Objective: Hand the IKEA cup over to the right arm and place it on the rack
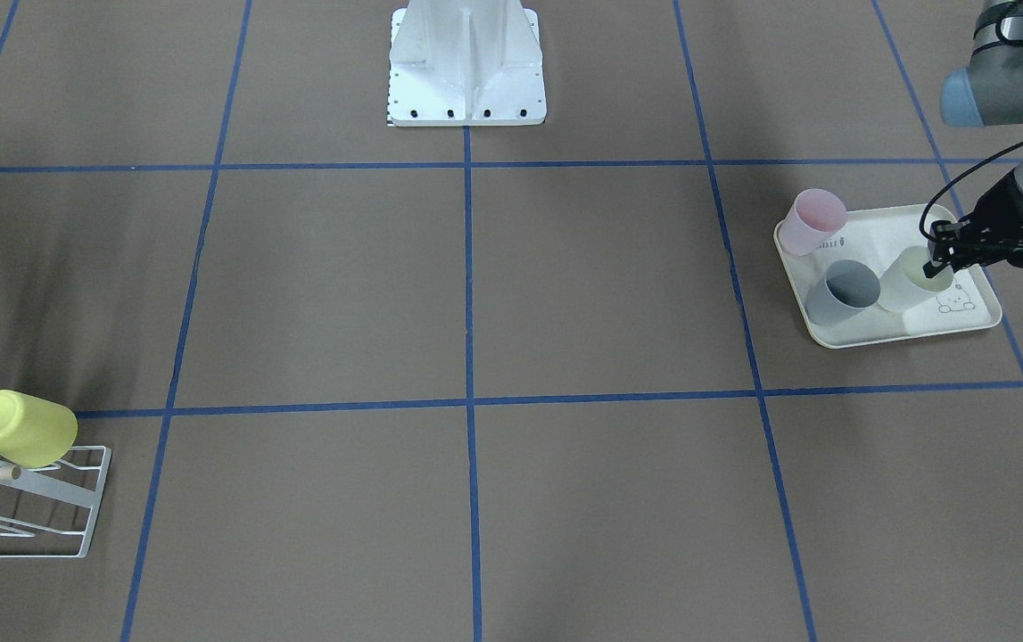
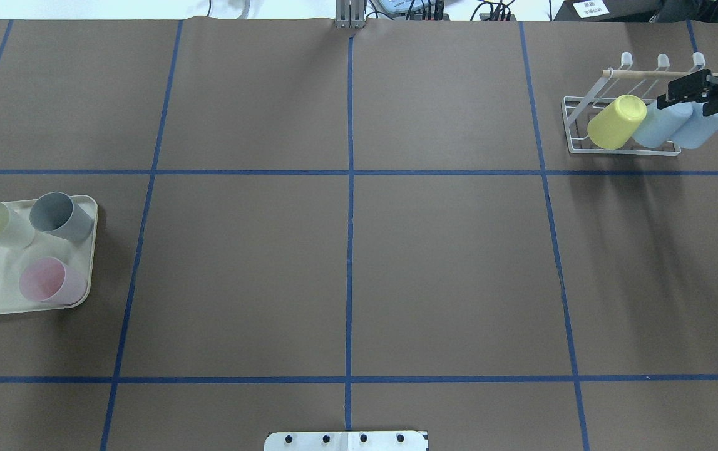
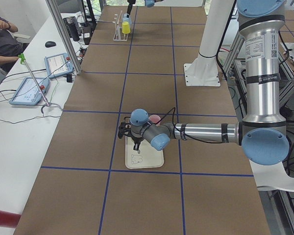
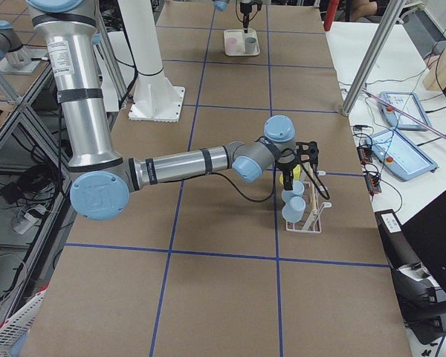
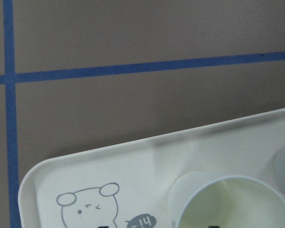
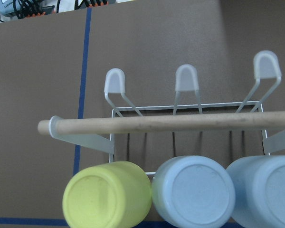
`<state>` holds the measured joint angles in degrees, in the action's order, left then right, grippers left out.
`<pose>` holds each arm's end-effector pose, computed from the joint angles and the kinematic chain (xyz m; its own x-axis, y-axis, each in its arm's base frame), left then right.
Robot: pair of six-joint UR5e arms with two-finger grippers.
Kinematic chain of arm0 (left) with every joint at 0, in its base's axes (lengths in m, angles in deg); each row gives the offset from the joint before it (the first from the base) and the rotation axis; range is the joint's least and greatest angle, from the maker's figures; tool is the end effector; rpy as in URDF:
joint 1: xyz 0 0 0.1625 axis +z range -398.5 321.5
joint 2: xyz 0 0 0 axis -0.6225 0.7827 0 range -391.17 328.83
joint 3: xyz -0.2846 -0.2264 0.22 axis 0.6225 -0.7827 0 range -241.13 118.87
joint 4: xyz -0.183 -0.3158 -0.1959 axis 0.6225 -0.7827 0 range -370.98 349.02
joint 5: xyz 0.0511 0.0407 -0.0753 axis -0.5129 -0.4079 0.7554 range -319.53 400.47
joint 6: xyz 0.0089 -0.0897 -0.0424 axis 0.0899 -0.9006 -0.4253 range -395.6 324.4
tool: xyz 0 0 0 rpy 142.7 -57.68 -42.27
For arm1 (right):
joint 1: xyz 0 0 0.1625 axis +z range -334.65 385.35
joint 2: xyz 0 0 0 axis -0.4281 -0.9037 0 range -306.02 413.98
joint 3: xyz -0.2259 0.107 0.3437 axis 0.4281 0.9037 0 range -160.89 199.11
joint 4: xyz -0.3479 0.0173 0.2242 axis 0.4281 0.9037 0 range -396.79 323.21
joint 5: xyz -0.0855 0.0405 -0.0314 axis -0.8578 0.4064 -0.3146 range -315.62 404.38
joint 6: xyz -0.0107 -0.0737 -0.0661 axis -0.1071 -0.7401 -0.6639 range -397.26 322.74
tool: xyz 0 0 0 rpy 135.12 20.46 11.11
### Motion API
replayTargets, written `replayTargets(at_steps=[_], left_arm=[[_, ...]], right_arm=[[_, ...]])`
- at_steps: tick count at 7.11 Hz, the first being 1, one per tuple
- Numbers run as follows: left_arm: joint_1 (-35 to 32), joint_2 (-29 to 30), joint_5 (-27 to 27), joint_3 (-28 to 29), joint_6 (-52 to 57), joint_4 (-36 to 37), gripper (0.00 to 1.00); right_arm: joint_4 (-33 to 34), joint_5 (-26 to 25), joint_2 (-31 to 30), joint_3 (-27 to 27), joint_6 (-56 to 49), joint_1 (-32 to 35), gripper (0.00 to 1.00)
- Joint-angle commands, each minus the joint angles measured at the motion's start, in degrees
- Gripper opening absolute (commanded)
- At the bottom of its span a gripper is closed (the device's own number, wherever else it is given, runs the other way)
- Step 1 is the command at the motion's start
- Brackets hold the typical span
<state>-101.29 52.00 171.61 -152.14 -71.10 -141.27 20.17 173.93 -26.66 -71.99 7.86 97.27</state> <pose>0.1520 -0.4439 0.6298 0.6255 0.1241 -0.7703 -0.0168 0.9892 0.1457 -0.1135 -0.5730 0.4976 0.5809 0.0256 0.8136 -0.2640 0.9514 0.1585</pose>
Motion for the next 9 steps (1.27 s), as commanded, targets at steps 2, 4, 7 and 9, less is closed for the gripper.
replayTargets(at_steps=[2, 4, 7, 9], left_arm=[[-10.7, -0.3, 10.8, -1.8, 0.4, -0.1, 0.00], [-17.9, -1.0, 14.8, -3.5, 0.5, -0.1, 0.00], [-16.9, 2.9, 15.2, -10.0, -18.6, -2.1, 0.00], [-9.1, 14.1, 17.1, -10.9, -37.3, -3.5, 0.00]], right_arm=[[0.0, -0.2, 1.0, -0.7, 0.1, -0.2, 1.00], [-0.1, -0.5, 1.6, -4.4, 6.7, -2.9, 1.00], [-3.6, -3.0, 3.5, -11.9, 24.8, -11.8, 1.00], [-19.6, -7.9, 3.4, -11.6, 41.0, -18.4, 1.00]])
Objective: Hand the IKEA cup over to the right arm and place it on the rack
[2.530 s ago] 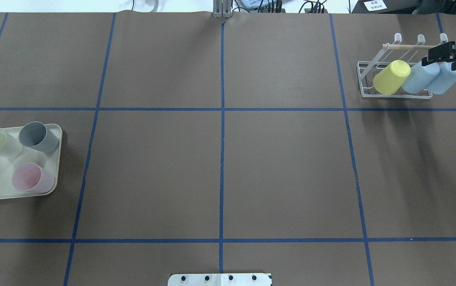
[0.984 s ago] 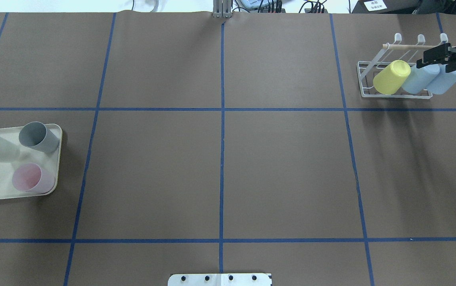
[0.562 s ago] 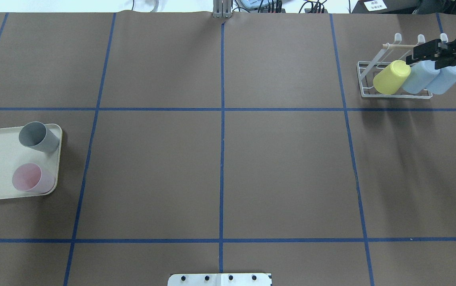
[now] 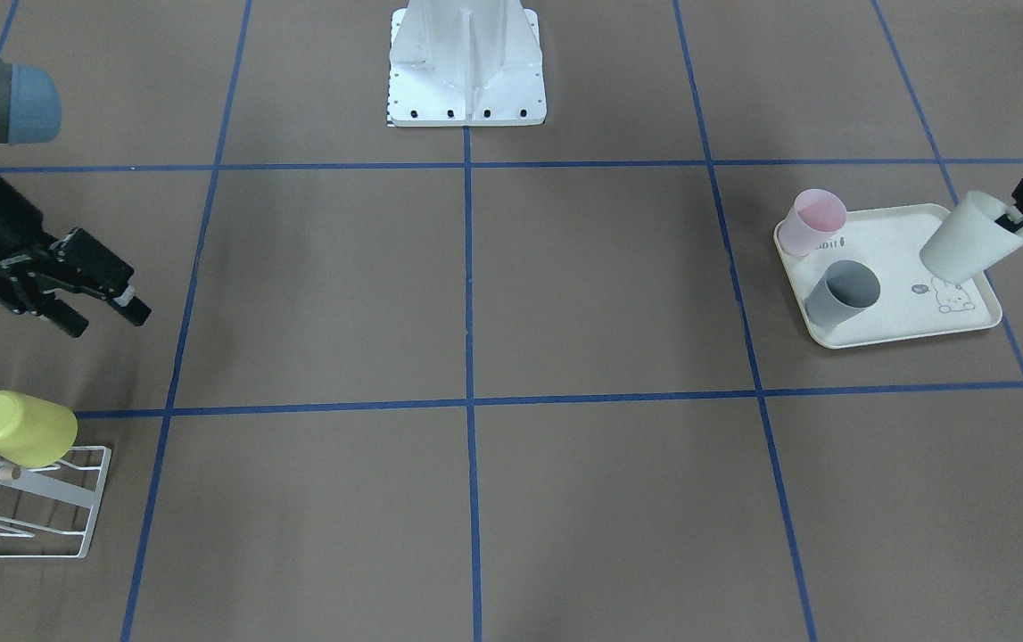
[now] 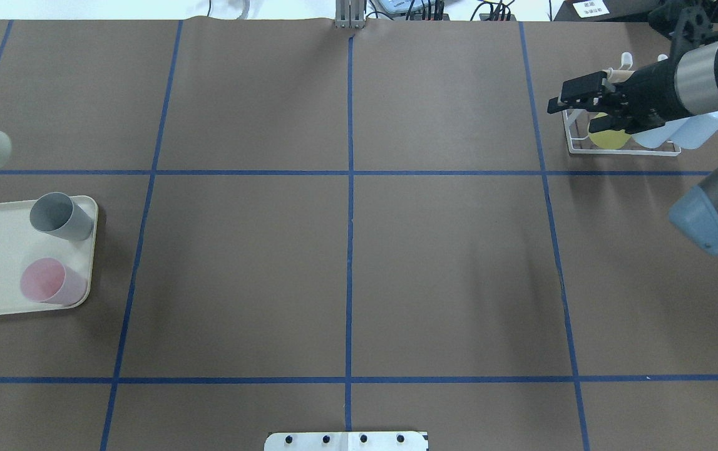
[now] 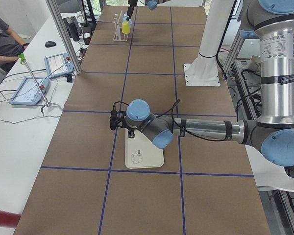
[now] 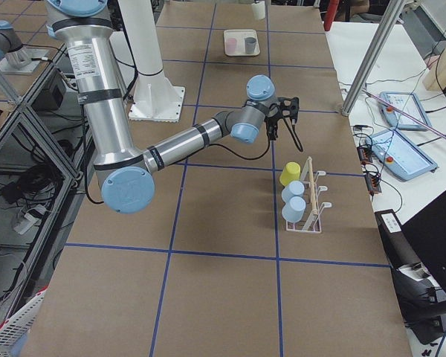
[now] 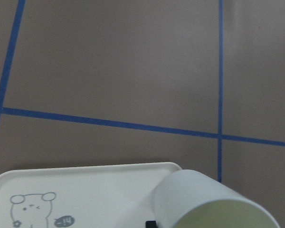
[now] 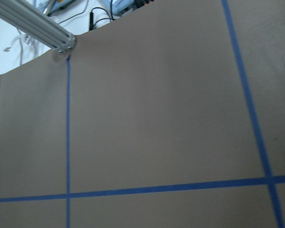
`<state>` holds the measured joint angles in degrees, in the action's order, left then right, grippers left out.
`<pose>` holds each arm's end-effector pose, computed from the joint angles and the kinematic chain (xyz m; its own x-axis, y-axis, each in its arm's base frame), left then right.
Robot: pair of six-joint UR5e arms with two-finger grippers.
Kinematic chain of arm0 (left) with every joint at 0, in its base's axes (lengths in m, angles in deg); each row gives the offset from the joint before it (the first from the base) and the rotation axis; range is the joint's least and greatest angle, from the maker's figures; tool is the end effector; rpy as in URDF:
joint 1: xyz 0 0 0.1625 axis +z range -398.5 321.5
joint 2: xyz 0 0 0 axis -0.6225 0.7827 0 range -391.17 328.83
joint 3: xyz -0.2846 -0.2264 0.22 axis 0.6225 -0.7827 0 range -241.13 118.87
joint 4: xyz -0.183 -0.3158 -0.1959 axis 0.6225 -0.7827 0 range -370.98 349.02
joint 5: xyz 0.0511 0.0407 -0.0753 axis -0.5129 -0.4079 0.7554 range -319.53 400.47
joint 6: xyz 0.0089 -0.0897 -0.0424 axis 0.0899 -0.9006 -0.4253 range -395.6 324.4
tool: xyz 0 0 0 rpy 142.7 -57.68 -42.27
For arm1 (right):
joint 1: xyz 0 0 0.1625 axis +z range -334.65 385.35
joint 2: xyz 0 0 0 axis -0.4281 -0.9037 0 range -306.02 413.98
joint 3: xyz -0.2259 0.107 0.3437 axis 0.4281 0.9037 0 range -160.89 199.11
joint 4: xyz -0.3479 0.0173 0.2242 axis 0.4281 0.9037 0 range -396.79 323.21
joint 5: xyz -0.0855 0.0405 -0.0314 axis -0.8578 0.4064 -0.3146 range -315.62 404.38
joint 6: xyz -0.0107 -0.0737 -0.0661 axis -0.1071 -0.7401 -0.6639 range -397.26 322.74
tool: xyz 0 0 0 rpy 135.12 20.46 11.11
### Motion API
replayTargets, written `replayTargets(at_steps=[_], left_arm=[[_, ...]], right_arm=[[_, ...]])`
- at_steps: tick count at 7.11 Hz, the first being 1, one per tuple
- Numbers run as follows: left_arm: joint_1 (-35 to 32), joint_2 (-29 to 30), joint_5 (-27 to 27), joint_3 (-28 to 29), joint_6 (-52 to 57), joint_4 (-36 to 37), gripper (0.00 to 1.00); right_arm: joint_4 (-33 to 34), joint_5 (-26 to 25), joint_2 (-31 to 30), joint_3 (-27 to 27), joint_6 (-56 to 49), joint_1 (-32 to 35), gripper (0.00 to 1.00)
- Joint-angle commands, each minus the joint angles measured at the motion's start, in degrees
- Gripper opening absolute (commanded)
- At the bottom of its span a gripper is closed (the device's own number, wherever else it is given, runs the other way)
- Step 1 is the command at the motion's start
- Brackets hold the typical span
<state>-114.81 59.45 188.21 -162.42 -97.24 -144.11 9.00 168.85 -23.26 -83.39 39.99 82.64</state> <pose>0.0681 -0.4869 0.4554 0.2877 -0.1101 -0.9514 0.2476 0.9682 -0.0372 -0.2381 -0.5131 0.3450 0.2749 0.0909 0.9572 -0.3553 0.9346 0.0132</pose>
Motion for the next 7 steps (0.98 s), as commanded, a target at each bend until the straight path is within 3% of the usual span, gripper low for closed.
replayTargets(at_steps=[1, 3, 4, 5, 7], left_arm=[[8.7, 12.9, -0.3, -0.4, -18.4, -0.7, 0.00], [17.5, 19.3, -1.2, -0.3, -20.6, -2.6, 0.00], [21.2, 20.6, -5.1, 0.3, -21.1, -7.7, 0.00], [26.2, 21.7, -10.6, 1.3, -26.7, -17.5, 0.00], [35.0, 24.3, -26.3, 3.5, -51.5, -38.3, 0.00]], right_arm=[[-12.4, -2.7, 0.1, -0.5, 12.6, -5.0, 1.00], [-20.3, -2.8, 1.8, -0.5, 21.3, -7.8, 1.00], [-24.1, -2.8, 2.1, -0.4, 23.8, -8.6, 1.00], [-28.7, -2.8, 2.1, -0.4, 27.1, -9.8, 1.00], [-34.9, -3.0, 3.8, -0.1, 31.5, -10.9, 0.99]])
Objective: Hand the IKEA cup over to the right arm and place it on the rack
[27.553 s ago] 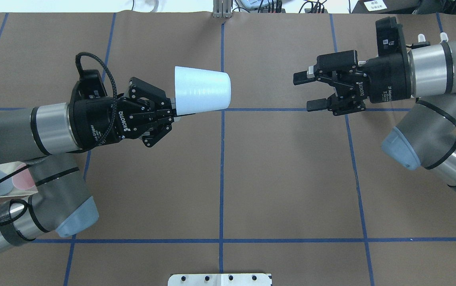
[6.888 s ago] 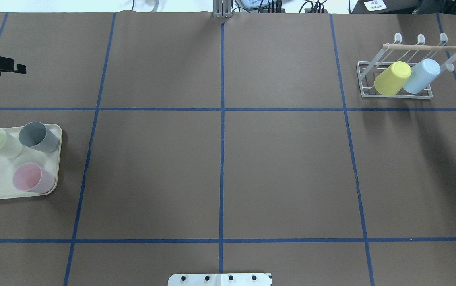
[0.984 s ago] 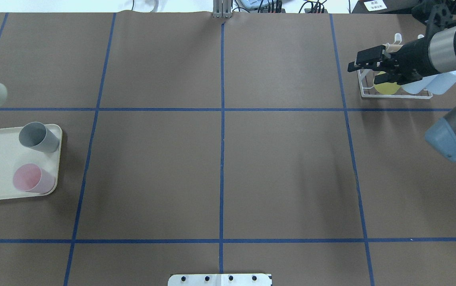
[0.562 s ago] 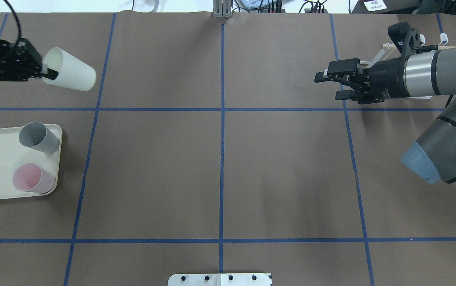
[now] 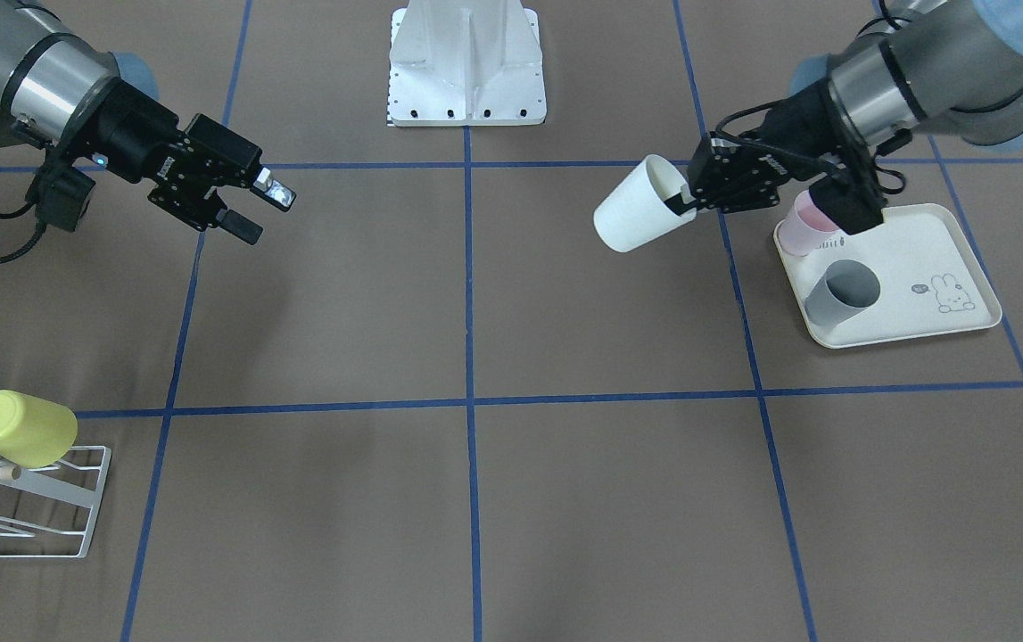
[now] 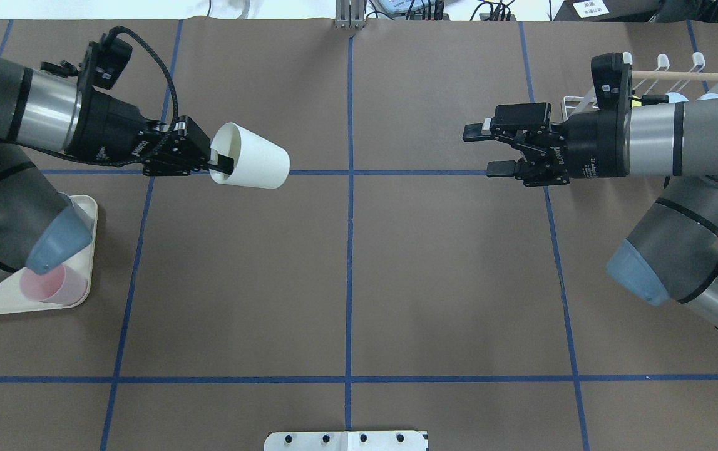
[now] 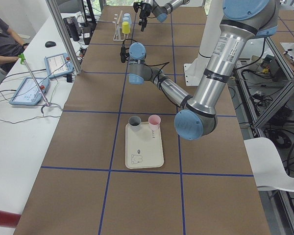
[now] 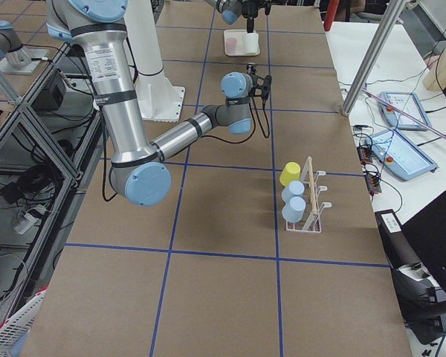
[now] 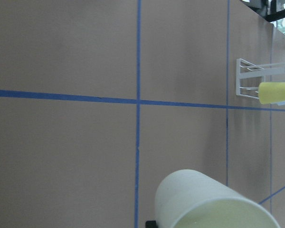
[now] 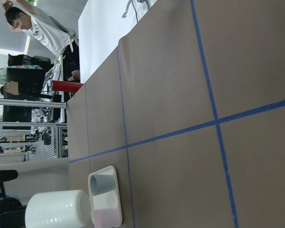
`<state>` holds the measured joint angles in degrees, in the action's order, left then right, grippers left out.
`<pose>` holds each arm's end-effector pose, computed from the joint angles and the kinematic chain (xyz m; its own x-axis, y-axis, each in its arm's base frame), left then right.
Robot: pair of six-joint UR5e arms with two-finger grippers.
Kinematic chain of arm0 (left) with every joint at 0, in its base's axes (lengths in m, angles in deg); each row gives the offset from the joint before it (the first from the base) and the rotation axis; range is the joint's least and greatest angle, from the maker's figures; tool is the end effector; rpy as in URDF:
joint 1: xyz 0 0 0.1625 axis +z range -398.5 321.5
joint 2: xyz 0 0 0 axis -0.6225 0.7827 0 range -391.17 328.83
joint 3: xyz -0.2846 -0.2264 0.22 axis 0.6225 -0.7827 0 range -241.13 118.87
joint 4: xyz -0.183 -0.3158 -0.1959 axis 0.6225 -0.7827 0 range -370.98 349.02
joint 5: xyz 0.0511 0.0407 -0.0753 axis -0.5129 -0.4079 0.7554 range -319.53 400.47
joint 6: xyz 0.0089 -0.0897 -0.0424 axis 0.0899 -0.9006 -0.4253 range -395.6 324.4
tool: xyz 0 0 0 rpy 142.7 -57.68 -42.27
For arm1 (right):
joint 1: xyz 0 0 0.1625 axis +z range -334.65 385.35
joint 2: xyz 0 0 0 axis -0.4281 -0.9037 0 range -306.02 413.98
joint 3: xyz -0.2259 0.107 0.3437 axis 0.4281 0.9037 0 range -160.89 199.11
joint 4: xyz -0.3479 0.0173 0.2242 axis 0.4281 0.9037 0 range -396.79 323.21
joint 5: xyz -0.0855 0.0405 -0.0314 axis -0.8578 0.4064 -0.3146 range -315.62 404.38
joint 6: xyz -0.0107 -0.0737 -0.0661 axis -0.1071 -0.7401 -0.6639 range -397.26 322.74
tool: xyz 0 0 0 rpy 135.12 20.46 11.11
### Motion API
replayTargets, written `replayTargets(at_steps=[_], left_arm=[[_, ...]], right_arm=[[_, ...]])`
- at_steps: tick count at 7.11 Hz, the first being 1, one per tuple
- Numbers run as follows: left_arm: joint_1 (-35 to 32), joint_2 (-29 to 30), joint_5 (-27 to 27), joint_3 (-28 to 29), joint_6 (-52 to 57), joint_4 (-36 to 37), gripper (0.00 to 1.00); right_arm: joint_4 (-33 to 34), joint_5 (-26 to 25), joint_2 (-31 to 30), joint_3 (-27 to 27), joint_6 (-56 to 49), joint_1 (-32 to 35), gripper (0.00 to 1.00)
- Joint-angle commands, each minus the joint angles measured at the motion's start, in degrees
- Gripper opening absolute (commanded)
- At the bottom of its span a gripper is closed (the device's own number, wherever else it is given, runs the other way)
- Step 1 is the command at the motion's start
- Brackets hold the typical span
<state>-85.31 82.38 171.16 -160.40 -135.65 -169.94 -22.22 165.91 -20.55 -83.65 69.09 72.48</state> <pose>0.3287 -0.4501 0.2265 -0.1578 -0.0252 -0.9871 0.0898 0.9952 -0.0398 -0.2928 -0.4348 0.2696 -0.2326 0.1018 0.9672 -0.2226 0.9625 -0.1549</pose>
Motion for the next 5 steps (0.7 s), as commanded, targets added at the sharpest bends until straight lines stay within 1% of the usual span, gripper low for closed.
replayTargets(at_steps=[1, 2, 3, 4, 5], left_arm=[[10.8, 1.4, -17.7, 3.5, -19.2, -23.0, 0.00], [13.7, 1.5, -20.7, 6.0, -21.1, -29.8, 0.00], [14.3, 1.6, -23.6, 7.2, -28.4, -35.3, 0.00], [16.0, 1.7, -29.7, 10.2, -33.9, -42.8, 0.00], [18.9, 2.3, -34.5, 12.4, -33.9, -47.8, 0.00]], right_arm=[[-4.5, -0.1, 3.0, 0.1, 6.1, -1.5, 0.99], [-6.3, -0.2, 5.5, 0.5, 10.0, -1.7, 0.99], [-8.1, -1.5, 6.8, 0.6, 11.3, -2.6, 0.98], [-9.8, -2.9, 7.2, 0.6, 11.7, -3.9, 0.98], [-10.7, -6.7, 7.8, 0.6, 12.7, -6.2, 0.98]])
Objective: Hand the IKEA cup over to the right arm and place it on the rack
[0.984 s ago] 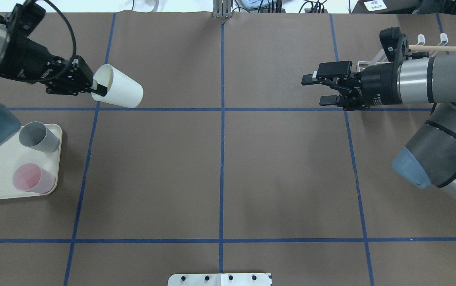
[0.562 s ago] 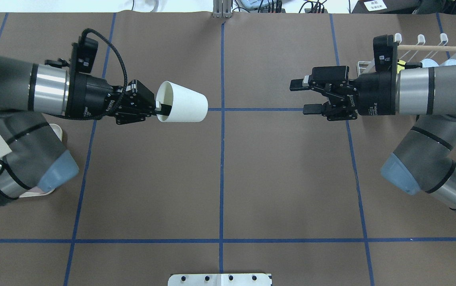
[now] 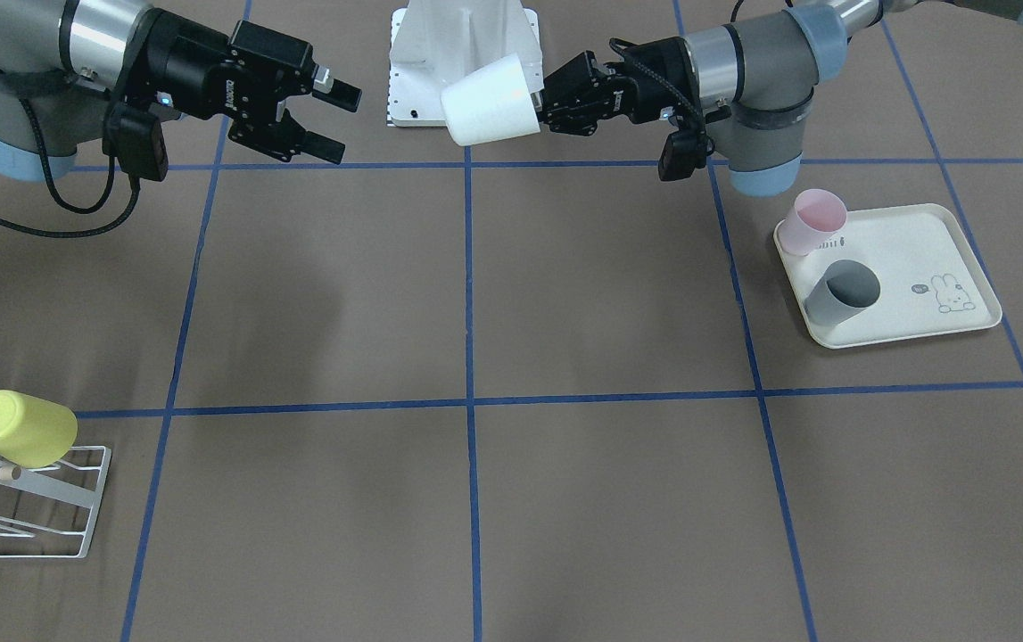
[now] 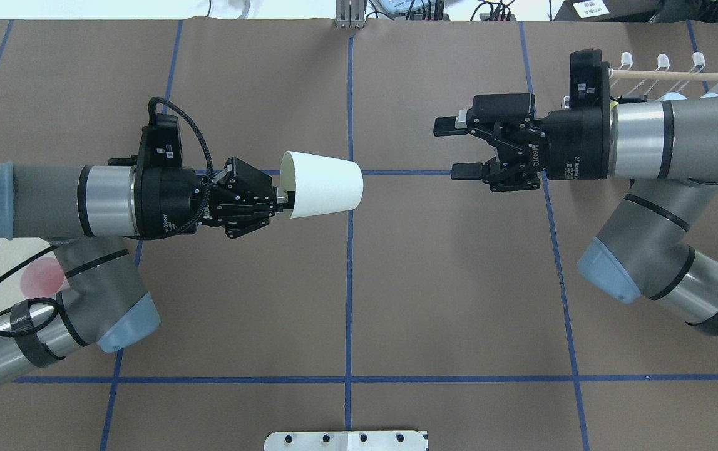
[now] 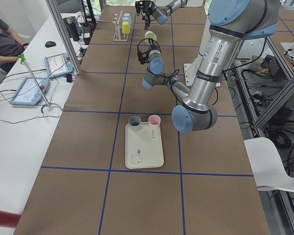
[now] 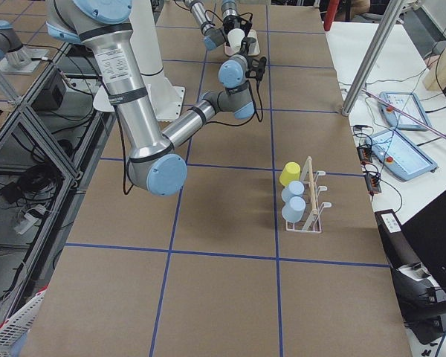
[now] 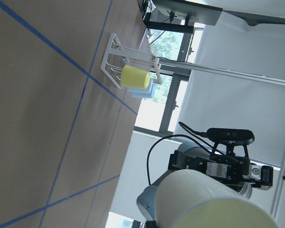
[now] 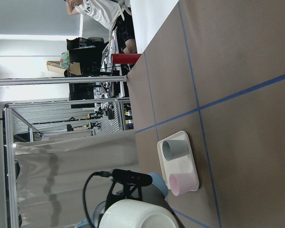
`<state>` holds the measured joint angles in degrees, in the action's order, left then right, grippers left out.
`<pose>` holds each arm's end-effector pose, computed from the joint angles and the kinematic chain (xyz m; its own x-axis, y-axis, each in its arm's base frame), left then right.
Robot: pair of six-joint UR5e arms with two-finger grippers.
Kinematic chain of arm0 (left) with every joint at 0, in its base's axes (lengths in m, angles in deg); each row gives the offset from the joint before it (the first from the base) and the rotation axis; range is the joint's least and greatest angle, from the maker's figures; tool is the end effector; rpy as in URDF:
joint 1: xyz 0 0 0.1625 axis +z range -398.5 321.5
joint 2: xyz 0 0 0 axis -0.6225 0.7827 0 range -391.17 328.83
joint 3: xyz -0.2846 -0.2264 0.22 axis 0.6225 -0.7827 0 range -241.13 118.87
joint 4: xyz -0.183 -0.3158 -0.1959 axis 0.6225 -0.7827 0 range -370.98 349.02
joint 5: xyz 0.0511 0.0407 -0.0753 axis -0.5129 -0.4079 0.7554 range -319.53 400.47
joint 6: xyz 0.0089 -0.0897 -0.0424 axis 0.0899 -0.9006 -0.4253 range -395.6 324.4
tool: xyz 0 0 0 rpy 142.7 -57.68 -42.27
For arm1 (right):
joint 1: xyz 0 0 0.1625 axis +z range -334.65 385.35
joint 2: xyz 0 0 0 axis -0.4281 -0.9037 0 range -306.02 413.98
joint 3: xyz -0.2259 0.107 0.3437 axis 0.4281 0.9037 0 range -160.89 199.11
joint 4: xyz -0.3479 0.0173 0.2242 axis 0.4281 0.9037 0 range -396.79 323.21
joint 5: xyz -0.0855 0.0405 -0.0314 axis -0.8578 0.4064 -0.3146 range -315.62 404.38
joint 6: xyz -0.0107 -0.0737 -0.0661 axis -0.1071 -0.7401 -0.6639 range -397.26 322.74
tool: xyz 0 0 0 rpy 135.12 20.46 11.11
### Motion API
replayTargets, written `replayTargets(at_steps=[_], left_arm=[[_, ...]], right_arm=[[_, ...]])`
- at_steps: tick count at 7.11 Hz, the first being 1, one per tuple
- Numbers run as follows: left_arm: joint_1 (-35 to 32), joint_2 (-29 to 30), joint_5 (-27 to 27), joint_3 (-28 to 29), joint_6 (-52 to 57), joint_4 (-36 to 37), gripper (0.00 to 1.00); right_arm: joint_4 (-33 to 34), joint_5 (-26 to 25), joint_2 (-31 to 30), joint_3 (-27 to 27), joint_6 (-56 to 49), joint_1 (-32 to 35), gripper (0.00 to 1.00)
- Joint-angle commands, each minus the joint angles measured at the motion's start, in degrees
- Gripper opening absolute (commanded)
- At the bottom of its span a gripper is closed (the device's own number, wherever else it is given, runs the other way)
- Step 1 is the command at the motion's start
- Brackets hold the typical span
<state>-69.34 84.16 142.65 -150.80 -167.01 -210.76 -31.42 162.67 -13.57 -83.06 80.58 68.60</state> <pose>0.4028 -0.3713 0.2416 -0.6999 -0.3351 -0.6307 -0.1207 0.9259 -0.3580 -0.3145 -0.4141 0.2026 -0.4557 0.1356 0.8797 -0.1011 0.9740 -0.2025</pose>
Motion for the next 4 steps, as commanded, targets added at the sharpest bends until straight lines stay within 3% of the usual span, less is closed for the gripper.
replayTargets(at_steps=[1, 4], left_arm=[[5.8, 2.3, -11.4, 3.5, -2.5, -9.5, 0.00], [7.5, 3.8, -12.6, 3.6, -2.5, -9.8, 0.00]], right_arm=[[-3.7, -8.2, 1.2, 0.0, 2.3, -5.7, 0.97], [-4.7, -9.0, 2.1, 0.1, 3.6, -6.5, 0.96]])
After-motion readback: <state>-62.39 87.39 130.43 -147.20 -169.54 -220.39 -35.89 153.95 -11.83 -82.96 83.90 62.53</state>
